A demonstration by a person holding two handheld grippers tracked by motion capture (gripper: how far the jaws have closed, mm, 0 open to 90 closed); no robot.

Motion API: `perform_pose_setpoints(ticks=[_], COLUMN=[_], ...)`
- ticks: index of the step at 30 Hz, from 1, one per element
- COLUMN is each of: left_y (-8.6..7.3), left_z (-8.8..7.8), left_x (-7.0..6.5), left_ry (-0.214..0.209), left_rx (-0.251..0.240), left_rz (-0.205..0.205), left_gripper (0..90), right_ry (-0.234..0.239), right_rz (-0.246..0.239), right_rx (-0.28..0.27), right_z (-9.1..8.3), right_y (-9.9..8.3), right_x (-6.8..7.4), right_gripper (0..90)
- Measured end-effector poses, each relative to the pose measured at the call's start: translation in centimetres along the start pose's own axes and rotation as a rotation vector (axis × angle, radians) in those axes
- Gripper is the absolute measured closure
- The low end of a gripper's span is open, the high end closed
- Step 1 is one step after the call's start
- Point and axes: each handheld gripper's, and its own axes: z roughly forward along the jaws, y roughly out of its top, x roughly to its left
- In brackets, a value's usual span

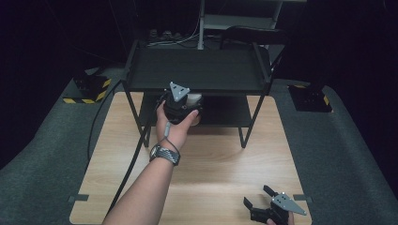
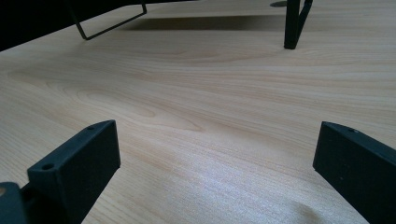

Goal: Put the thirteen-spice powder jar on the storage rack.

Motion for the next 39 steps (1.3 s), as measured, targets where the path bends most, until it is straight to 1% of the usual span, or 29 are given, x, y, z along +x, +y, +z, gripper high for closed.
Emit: perform_pose_setpoints(ticks=[9,13,19,22,35,36,39], left_y=[-0.06,-0.03,-0.09,-0.34,-0.42,-0.42,-0.48], left_z=[0.82,0.96,0.88,0.79,0.80,0.82,0.83], left_x=[0.10,0.37,0.50,0.60,0.62,0.65,0.74], left_ry=[0.030,0.029,0.024,0.024,0.022,0.018,0.009], left_rx=[-0.003,0.000,0.002,-0.006,-0.009,-0.007,-0.005], left_rz=[-0.003,-0.017,-0.016,-0.027,-0.032,-0.034,-0.048], left_gripper=[33.7,33.6,33.4,33.5,33.2,32.4,22.2], right_ry=[0.004,0.006,0.005,0.004,0.004,0.004,0.005], right_rz=[0.004,0.006,0.004,0.004,0.004,0.004,0.005], right_rx=[-0.004,-0.006,-0.004,-0.003,-0.003,-0.003,-0.003], right_z=[-0.04,-0.04,-0.01,0.00,0.00,0.00,-0.01], right_y=[-0.08,-0.10,-0.08,-0.07,-0.07,-0.07,-0.08], right_x=[-0.09,-0.12,-0.08,-0.06,-0.05,-0.06,-0.08], right_gripper=[0.1,0.1,0.1,0.1,0.1,0.1,0.1])
